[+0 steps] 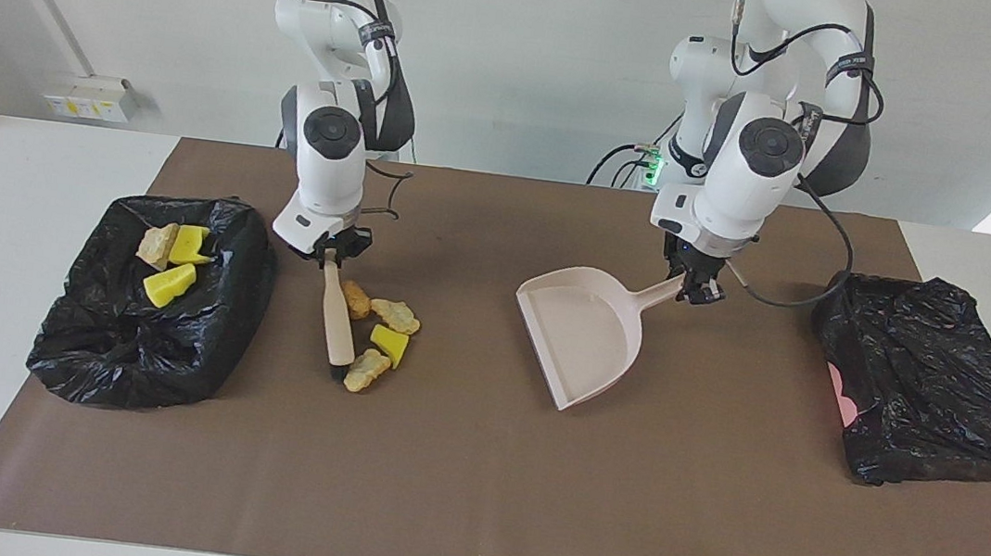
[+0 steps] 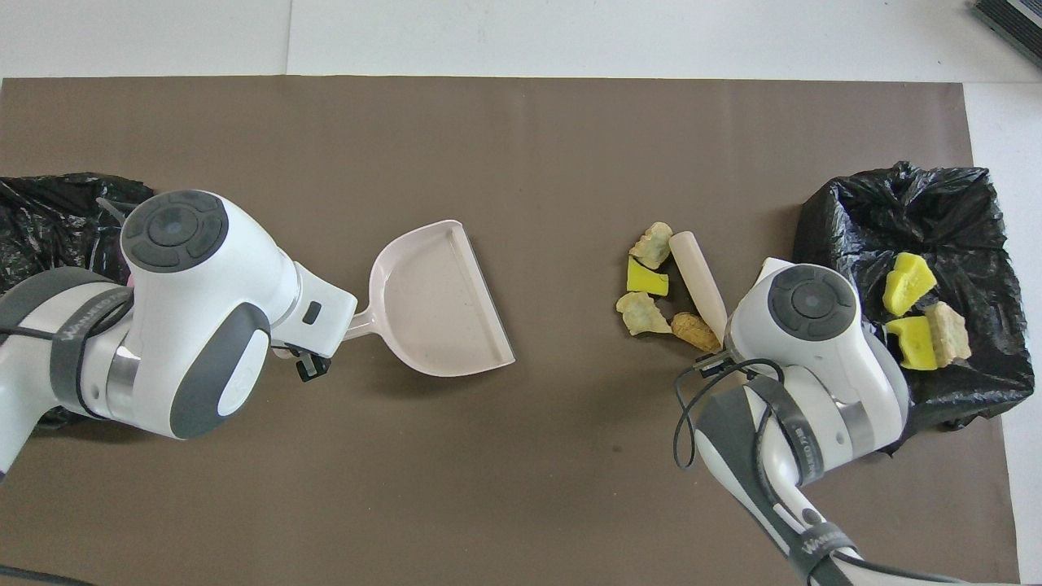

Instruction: Sweep and dump trash in bin

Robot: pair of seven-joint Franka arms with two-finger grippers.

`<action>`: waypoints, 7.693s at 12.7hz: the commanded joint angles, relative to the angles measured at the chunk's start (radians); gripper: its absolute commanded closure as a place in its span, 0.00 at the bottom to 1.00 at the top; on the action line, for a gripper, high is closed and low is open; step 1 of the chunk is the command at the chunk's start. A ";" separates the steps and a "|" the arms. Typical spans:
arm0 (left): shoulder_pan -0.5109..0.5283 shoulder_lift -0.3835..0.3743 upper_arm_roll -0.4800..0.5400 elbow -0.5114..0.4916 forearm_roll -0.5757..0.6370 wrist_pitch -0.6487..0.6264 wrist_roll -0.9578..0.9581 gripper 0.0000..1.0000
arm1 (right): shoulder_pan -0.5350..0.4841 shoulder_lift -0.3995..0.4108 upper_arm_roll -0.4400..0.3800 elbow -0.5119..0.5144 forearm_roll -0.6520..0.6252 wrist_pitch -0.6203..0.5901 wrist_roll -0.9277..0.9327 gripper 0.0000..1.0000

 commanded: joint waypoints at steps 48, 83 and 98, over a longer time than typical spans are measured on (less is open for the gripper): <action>-0.113 -0.062 0.010 -0.268 -0.028 0.367 -0.067 1.00 | 0.325 0.083 0.021 0.231 0.456 -0.158 0.378 1.00; 0.037 -0.085 0.016 -0.133 -0.084 0.335 -0.250 1.00 | 0.016 0.082 0.150 0.405 0.247 -0.425 0.027 1.00; 0.747 -0.025 0.016 0.208 -0.053 -0.087 0.066 1.00 | 0.531 0.144 0.153 0.175 0.304 0.013 0.874 1.00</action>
